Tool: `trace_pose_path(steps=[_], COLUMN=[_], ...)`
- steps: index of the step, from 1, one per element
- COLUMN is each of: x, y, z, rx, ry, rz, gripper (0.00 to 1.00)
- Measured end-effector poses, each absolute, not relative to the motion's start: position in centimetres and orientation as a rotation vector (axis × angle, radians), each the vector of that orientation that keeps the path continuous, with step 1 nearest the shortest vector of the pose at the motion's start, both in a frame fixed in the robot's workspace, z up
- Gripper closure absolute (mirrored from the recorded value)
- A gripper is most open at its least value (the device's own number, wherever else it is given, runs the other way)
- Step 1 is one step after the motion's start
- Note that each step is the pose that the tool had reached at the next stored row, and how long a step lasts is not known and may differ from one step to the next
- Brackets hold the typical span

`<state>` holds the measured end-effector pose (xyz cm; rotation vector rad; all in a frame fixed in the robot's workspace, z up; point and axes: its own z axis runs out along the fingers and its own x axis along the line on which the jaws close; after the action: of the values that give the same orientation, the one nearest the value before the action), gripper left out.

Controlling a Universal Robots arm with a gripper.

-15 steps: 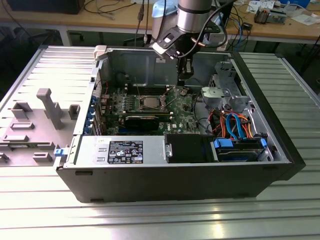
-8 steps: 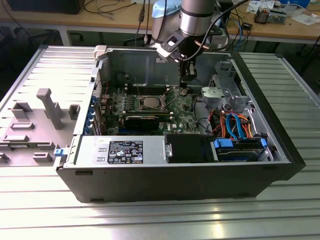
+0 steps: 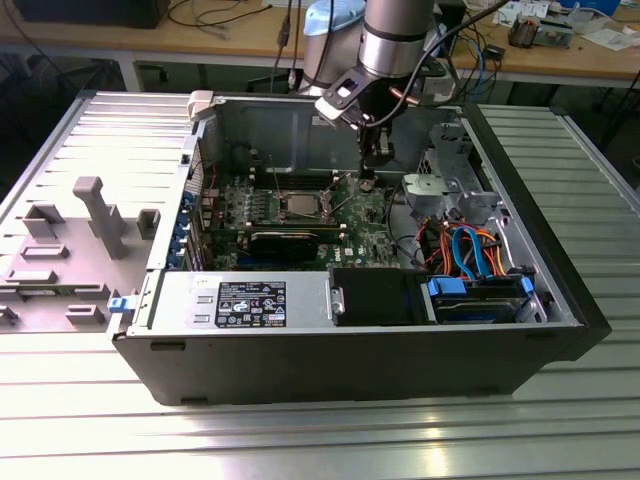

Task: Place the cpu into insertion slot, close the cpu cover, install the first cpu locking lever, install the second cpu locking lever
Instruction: 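Close the cpu cover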

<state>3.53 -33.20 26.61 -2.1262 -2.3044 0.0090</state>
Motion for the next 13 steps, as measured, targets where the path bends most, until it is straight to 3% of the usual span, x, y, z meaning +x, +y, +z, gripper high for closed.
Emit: trace_pose_path(steps=[13], x=[3.6], y=[-33.2], z=[25.5], rx=[-2.123], ry=[-2.301], rz=[0.015], gripper=[0.89])
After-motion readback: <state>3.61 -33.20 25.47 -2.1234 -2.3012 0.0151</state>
